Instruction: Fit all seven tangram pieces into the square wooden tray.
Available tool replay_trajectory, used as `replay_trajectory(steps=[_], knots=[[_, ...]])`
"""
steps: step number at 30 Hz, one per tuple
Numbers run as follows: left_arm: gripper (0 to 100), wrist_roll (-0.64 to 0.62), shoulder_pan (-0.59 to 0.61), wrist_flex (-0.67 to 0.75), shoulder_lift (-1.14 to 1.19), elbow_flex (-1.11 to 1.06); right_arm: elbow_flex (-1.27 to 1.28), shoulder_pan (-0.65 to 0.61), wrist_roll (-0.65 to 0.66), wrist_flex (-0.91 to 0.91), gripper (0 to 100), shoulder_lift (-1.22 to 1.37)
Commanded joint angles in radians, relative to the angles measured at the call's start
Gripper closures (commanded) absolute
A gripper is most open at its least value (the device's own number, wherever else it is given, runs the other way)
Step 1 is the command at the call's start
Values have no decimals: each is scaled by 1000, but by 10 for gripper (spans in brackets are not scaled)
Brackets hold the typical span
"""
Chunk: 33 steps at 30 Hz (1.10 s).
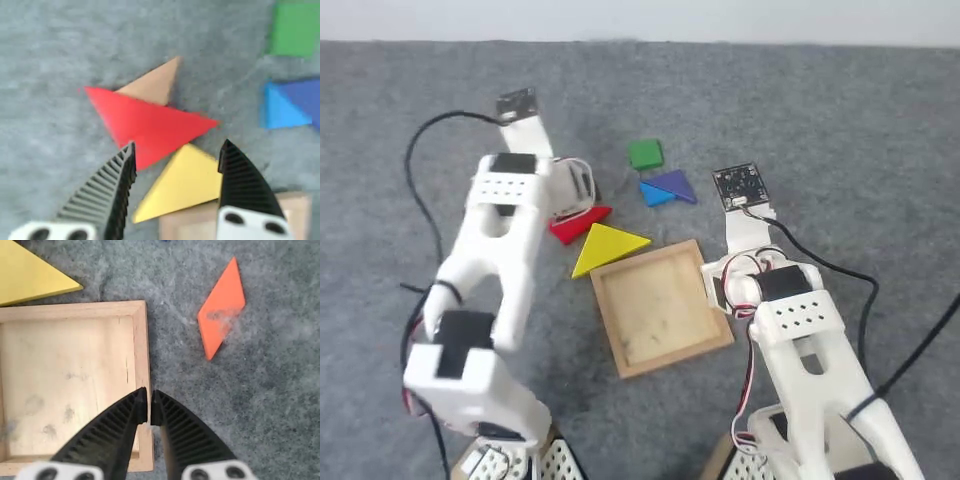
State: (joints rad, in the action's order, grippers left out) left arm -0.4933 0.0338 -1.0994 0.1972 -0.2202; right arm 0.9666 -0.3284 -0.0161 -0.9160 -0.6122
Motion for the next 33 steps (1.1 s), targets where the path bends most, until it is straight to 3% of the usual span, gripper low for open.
replay_trajectory(steps=[1,10,16,21,27,33], knots=[[744,-118,5,-51,104,156,-14,12,-6,13,967,-1],[714,-354,55,-497,543,774,-14,12,-6,19,967,-1],[712,-376,60,-661,832,1147,-14,12,-6,19,967,-1],[712,-339,84,-660,810,1107,-15,25,-6,16,967,-1],[711,-157,89,-655,666,868,-15,44,-6,15,967,-1],[710,-149,80,-657,730,822,-15,44,-6,13,967,-1]])
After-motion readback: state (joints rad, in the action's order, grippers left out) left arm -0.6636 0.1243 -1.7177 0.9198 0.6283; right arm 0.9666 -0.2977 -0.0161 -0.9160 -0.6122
